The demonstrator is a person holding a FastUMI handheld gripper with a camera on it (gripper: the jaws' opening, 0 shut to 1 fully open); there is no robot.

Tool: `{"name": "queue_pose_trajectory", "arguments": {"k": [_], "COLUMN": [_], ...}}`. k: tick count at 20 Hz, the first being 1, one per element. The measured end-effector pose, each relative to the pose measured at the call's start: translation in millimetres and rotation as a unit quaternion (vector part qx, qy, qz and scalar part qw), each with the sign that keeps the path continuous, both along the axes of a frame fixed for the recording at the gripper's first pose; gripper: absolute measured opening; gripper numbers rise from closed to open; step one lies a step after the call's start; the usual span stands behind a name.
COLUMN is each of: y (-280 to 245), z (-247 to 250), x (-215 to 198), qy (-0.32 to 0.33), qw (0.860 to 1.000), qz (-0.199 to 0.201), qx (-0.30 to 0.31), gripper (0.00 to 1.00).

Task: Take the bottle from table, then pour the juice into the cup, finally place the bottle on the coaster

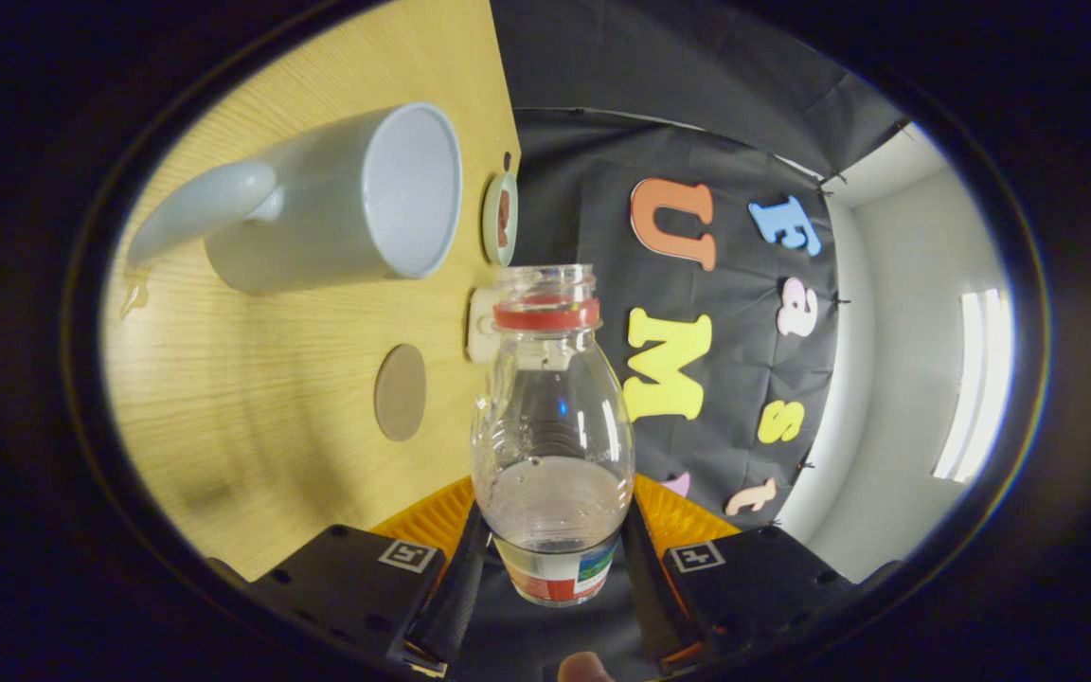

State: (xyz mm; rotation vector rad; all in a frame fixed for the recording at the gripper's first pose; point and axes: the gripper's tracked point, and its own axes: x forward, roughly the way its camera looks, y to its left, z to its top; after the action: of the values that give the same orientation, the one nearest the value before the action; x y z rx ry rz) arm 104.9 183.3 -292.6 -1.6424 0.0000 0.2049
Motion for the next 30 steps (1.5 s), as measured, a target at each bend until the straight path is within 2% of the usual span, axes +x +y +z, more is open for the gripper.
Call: {"name": "queue_pose_trajectory", "arguments": {"k": [7,30], "y": [11,19], "z": [11,42], "x": [3,11], "qy": [-0.011,-0.032], "qw": [0.999,0.997], "qz": [0.016,0.033], "qx": [-0.026,-0.063], "gripper": [0.74,0.74]}}
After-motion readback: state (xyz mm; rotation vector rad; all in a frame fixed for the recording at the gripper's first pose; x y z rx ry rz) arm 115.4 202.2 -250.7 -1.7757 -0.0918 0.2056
